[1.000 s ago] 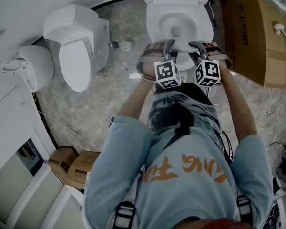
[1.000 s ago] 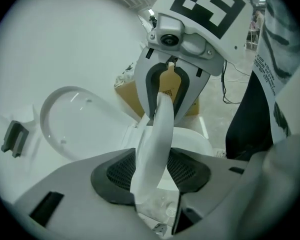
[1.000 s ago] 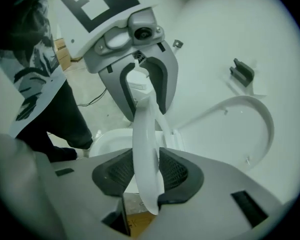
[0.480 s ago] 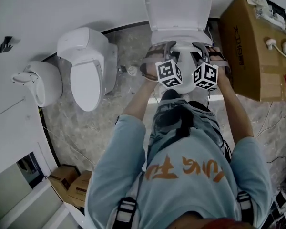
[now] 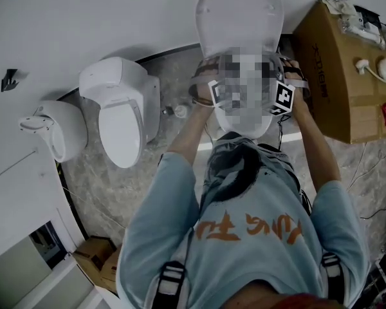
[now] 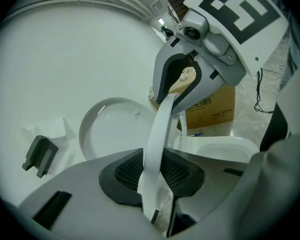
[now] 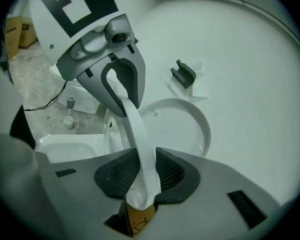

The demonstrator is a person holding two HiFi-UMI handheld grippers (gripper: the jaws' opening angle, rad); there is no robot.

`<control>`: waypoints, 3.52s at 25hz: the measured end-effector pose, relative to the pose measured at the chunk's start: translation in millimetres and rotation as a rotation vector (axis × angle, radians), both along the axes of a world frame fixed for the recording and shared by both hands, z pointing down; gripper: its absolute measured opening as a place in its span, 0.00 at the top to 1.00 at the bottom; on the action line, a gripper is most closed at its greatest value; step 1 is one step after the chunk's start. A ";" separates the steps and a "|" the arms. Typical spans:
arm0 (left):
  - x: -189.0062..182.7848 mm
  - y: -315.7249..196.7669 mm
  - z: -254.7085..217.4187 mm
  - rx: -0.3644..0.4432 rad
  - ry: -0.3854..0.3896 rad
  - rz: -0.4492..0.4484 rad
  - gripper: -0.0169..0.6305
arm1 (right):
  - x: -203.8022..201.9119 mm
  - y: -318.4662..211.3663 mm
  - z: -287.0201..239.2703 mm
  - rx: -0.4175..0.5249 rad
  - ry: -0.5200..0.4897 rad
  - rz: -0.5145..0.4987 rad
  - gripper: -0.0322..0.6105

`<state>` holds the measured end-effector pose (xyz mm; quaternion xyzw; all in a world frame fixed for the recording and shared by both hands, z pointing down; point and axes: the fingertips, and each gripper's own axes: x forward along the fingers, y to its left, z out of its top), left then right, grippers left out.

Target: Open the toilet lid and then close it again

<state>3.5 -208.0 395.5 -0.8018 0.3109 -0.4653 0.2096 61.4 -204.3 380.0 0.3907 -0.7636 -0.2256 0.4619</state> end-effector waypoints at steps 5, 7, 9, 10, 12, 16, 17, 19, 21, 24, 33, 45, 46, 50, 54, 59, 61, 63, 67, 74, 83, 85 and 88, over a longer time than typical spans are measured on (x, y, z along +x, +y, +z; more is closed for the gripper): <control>-2.0 -40.0 -9.9 0.008 0.038 0.005 0.79 | 0.8 -41.6 -9.9 0.010 -0.015 0.048 0.78; -3.4 -54.7 -12.1 0.011 0.044 0.005 0.78 | -0.3 -56.8 -11.9 0.009 -0.013 0.060 0.78; -3.6 -70.3 -14.8 0.021 0.050 0.008 0.78 | -0.2 -73.2 -14.4 0.009 -0.012 0.077 0.77; -3.5 -77.8 -16.1 0.028 0.050 0.009 0.78 | -0.1 -81.1 -15.7 0.012 -0.011 0.086 0.77; -3.5 -92.1 -17.7 0.044 0.044 0.010 0.78 | -0.2 -96.1 -17.2 0.020 -0.008 0.104 0.76; -3.6 -116.4 -18.5 0.078 0.016 0.015 0.77 | -1.0 -121.5 -17.6 0.037 -0.006 0.125 0.75; -3.2 -122.0 -18.0 0.081 0.009 0.015 0.77 | -1.1 -127.5 -17.7 0.041 -0.004 0.125 0.75; -1.6 -134.2 -16.9 0.082 -0.003 0.012 0.77 | -0.2 -140.0 -17.7 0.048 0.003 0.123 0.74; 0.7 -145.7 -15.1 0.086 -0.013 0.007 0.76 | 1.5 -151.8 -16.6 0.056 0.009 0.119 0.74; 0.6 -159.9 -12.2 0.080 -0.038 -0.014 0.77 | 2.3 -164.2 -13.2 0.054 0.016 0.107 0.75; -1.3 -200.9 -8.2 0.073 -0.026 -0.051 0.76 | 1.1 -206.1 -8.0 0.006 0.013 0.108 0.76; -1.6 -203.5 -6.2 0.017 0.029 -0.038 0.77 | -1.8 -211.0 -6.7 -0.069 0.006 0.082 0.76; -2.7 -203.3 -7.2 0.010 0.030 -0.040 0.77 | -1.8 -209.8 -6.6 -0.080 0.003 0.081 0.76; -2.8 -198.0 -9.8 -0.019 0.044 -0.041 0.77 | -1.3 -203.4 -8.5 -0.105 -0.016 0.069 0.76; -1.2 -190.2 -10.6 -0.031 0.048 -0.038 0.78 | -0.1 -194.9 -9.8 -0.125 -0.032 0.046 0.74; 1.0 -176.7 -12.6 -0.036 0.057 -0.031 0.79 | 1.2 -179.5 -12.9 -0.157 -0.059 0.010 0.73; 0.3 -171.0 -12.7 -0.035 0.057 -0.033 0.79 | 0.5 -173.0 -13.7 -0.163 -0.056 0.001 0.73; 0.1 -164.2 -13.6 -0.039 0.061 -0.031 0.79 | 0.0 -166.4 -15.0 -0.165 -0.057 -0.005 0.75; 0.7 -145.9 -17.7 -0.037 0.065 -0.031 0.80 | 2.6 -150.2 -20.8 -0.158 -0.076 -0.008 0.82; 0.8 -106.1 -19.2 -0.038 0.063 -0.038 0.82 | 4.3 -108.7 -21.8 -0.154 -0.066 -0.055 0.80; -0.7 -32.5 -11.0 -0.040 0.023 -0.048 0.83 | 2.8 -31.2 -12.6 -0.200 -0.016 -0.181 0.79; -1.3 -14.1 -6.9 -0.052 -0.002 -0.043 0.83 | 2.3 -12.7 -8.9 -0.212 -0.014 -0.202 0.79; -1.0 14.7 0.8 -0.068 -0.035 -0.035 0.82 | 3.0 17.4 -1.6 -0.232 -0.009 -0.234 0.78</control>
